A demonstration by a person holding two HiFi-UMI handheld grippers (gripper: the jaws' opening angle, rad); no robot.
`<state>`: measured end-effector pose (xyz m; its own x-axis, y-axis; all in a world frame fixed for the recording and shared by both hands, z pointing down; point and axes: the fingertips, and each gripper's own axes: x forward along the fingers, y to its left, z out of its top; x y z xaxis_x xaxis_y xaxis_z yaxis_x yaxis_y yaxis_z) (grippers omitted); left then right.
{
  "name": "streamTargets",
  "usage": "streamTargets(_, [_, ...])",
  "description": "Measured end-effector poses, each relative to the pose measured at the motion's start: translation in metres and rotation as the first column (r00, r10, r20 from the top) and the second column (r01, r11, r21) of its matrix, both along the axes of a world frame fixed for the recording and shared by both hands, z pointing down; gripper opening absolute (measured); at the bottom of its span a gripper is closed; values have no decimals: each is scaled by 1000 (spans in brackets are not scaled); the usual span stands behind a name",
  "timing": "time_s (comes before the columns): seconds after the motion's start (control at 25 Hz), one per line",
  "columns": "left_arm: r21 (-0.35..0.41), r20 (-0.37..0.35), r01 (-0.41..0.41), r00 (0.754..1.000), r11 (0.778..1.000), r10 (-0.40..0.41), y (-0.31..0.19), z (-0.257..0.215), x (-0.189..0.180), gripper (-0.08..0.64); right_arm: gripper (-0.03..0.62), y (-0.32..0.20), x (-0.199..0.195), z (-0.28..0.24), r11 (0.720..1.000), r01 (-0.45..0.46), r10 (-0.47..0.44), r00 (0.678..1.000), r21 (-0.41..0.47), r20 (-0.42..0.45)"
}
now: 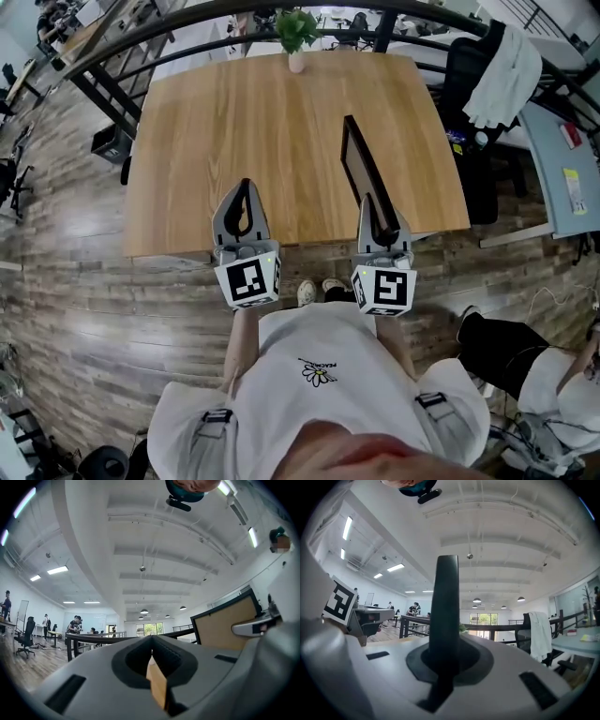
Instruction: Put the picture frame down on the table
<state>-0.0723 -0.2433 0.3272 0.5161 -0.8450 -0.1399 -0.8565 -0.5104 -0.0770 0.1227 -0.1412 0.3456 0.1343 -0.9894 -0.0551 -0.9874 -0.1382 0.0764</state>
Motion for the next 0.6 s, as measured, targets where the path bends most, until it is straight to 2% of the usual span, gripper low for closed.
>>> streamTargets(0.24, [-6, 0, 19, 1000, 1000, -19, -8, -5, 19, 17, 17, -18, 9, -9, 999, 33, -33, 999, 25, -8])
streamTargets(0.44, [-13, -20, 50, 999, 999, -50, -17, -9, 26, 17, 17, -29, 8, -10, 989, 132, -140, 982, 74, 127])
streamTargets(0.52, [-14, -20, 53, 998, 998, -53, -20, -11, 32, 17, 17, -33, 10, -11, 987, 151, -156, 983, 61, 95])
streamTargets(0.6, [-3, -9, 59, 998, 998, -59, -22, -13, 35, 17, 17, -36, 11, -13, 987, 156, -157, 987, 31, 24])
